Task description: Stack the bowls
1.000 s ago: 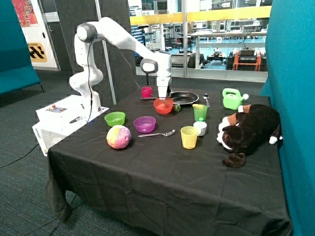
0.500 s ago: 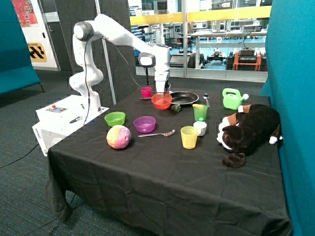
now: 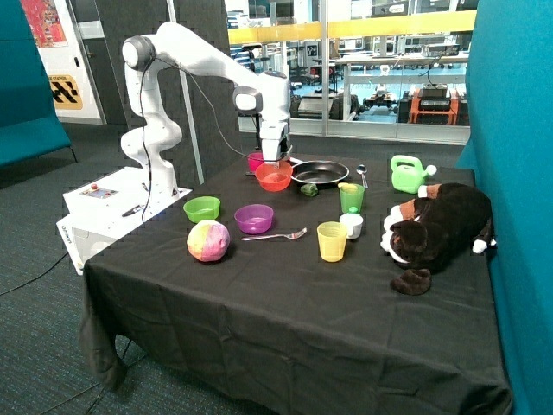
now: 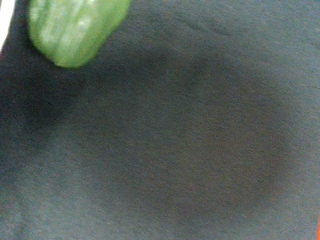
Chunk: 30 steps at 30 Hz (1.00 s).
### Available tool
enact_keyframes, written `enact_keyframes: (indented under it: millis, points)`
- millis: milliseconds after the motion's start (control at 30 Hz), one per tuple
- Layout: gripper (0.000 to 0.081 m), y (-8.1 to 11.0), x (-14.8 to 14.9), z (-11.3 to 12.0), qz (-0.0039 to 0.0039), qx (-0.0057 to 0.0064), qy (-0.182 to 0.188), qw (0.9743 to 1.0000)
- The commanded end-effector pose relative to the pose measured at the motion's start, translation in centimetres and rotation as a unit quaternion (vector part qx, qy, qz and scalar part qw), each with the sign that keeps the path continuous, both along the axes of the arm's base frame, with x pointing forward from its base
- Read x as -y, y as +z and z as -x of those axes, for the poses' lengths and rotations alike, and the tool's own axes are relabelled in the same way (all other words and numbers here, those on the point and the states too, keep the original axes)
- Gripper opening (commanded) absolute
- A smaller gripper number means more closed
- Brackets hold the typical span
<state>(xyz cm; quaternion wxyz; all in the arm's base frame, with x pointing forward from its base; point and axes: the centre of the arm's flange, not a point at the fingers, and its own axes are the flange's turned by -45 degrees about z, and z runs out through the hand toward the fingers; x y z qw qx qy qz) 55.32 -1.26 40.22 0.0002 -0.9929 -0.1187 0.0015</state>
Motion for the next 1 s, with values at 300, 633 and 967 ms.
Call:
enact_keyframes:
  millis: [300,633,967]
  points:
    - [0.0000,0.6,7.3,1.9,0.00011,0.0016,-0.047,0.9989]
    - [0.0000,0.2,10.9,3.2,0.00015,0.0015,-0.071,0.9975]
    - [0.0000,-0.9,12.3,3.9,0.00015,0.0015,-0.076,0.9971]
